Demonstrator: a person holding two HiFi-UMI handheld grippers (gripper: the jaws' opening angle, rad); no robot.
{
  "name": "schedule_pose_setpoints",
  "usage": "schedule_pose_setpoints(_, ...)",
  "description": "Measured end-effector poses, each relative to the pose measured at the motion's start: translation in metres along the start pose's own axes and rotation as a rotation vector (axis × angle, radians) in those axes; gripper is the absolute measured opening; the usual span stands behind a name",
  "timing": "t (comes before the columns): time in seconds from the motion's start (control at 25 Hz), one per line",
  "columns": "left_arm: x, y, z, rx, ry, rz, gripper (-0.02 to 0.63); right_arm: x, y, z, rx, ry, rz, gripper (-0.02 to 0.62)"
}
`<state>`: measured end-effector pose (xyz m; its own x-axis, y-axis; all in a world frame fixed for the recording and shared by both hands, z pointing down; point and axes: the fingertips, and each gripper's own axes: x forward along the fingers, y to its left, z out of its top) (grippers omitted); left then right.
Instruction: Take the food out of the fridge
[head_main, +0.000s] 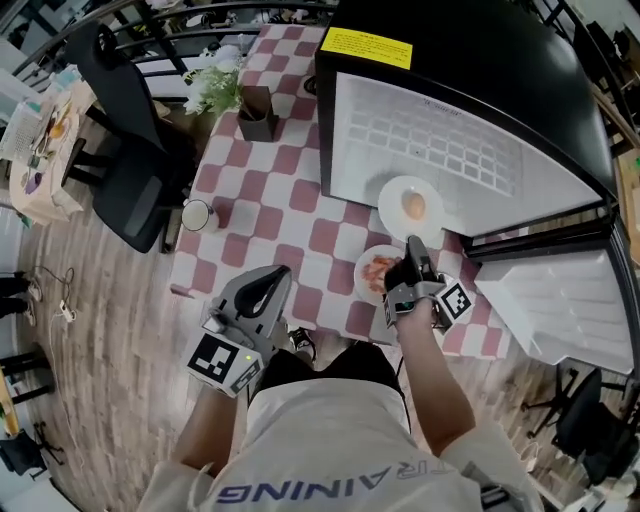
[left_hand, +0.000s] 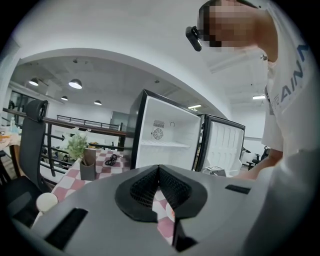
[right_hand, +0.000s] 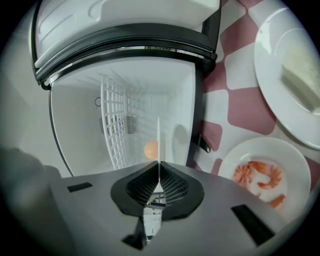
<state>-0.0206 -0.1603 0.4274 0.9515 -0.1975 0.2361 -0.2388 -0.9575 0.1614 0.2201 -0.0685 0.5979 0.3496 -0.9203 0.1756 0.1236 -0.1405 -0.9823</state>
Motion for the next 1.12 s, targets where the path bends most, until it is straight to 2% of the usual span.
schedule_pose_setpoints(0.36,-0.043,0.030,-0.014,-0.041,-0.018,0.124,0.008,-0.013,-0.034,-0.110,-0.043,0.310,-0.069,0.026)
schedule_pose_setpoints(0.64,-0.075,0.047,-0.027,-0.076,-0.014,0.203,0.008,-0.003,-0.055,-0.174,-0.125,0.503,-0.134,0.026)
schedule_pose_setpoints(0.88,-0.100,0.063,-0.039,-0.101,-0.011,0.258,0.006,0.004,-0.077,-0.211,-0.169,0.597,-0.188,0.026)
schedule_pose_setpoints(1.12,-0.116,0.077,-0.042,-0.112,-0.020,0.281,0.008,0.004,-0.089,-0.231,-0.198,0.620,-0.238,0.028)
